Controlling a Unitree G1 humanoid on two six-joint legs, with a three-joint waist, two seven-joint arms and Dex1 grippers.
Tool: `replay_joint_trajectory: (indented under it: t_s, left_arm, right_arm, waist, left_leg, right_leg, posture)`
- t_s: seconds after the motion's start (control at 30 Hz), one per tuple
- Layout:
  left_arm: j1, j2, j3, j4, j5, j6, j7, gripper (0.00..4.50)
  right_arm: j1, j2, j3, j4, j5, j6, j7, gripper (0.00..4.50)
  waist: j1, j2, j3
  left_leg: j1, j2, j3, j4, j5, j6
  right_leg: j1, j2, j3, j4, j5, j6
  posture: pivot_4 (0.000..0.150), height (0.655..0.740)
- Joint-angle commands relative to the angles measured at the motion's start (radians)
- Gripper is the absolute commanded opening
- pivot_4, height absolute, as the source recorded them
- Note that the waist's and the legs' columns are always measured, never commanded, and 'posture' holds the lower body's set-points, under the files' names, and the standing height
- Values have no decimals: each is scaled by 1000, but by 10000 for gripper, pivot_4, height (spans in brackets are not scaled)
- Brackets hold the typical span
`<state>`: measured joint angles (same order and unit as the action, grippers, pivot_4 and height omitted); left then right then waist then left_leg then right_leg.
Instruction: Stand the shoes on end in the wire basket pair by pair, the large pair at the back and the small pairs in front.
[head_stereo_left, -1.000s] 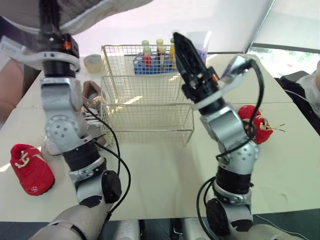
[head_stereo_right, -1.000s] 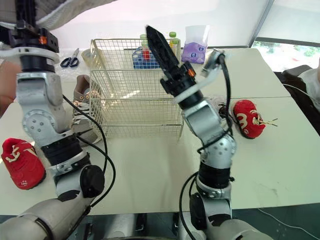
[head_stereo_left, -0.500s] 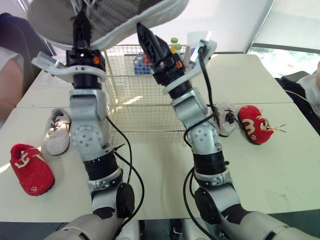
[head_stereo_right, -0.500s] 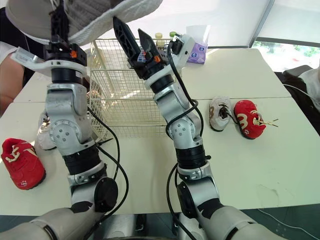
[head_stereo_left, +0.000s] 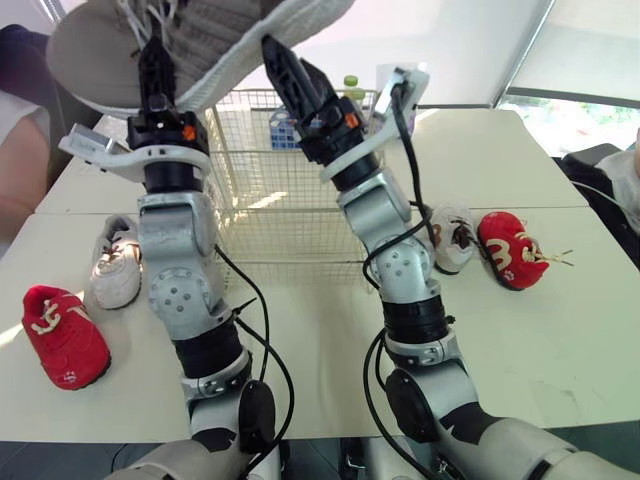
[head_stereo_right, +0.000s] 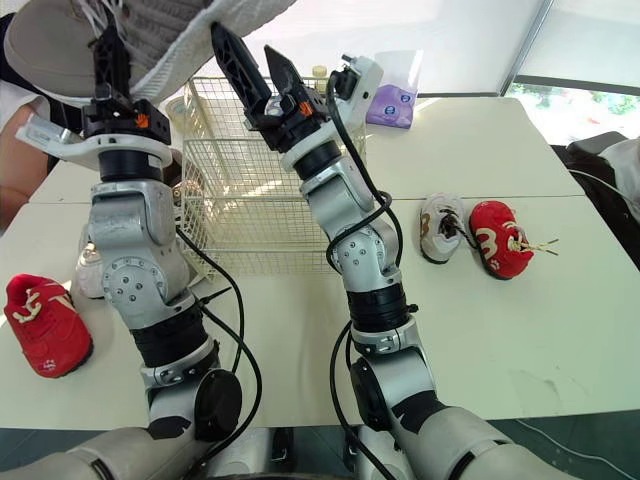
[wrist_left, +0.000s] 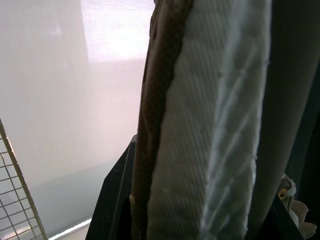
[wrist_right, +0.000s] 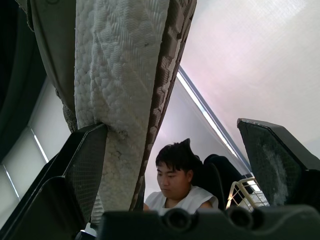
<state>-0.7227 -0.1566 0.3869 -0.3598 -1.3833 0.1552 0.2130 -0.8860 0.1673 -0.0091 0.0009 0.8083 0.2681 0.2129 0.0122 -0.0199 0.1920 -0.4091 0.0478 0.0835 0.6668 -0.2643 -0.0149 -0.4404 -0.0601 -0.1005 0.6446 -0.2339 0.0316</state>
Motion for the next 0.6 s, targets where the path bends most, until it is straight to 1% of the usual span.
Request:
replay_joint_trajectory:
  t_s: [0.03, 0.17, 0.4, 0.6]
  left_arm:
    - [24, -5, -33, 8, -8, 11, 9, 10094]
    - [19, 2, -28, 4, -36, 2, 14, 10094]
    - [17, 39, -13, 21, -47, 0, 11, 10094]
    - [-9, 69, 15, 52, -63, -22, 12, 10094]
  right_arm:
    - [-74, 41, -1, -118, 26, -10, 14, 44570]
    - [-33, 40, 20, -152, 33, 17, 42, 44570]
    - [-36, 44, 21, -195, 49, 59, 28, 44570]
    - [-9, 60, 61, -225, 52, 89, 29, 44570]
  waist:
    - [0, 0, 0]
    - [0, 0, 0]
    - [0, 0, 0]
    - [0, -3, 1]
  left_leg:
    - [0, 0, 0, 0, 0, 0]
    - [0, 0, 0, 0, 0, 0]
    - [0, 0, 0, 0, 0, 0]
    - [-1, 0, -1, 0, 0, 0]
  right_leg:
    - [0, 0, 0, 0, 0, 0]
    - [0, 0, 0, 0, 0, 0]
    - [0, 0, -1, 0, 0, 0]
    - [0, 0, -1, -1, 0, 0]
  posture:
    - [1500, 7400]
    - [1500, 7400]
    - [1500, 7400]
    - [1500, 7400]
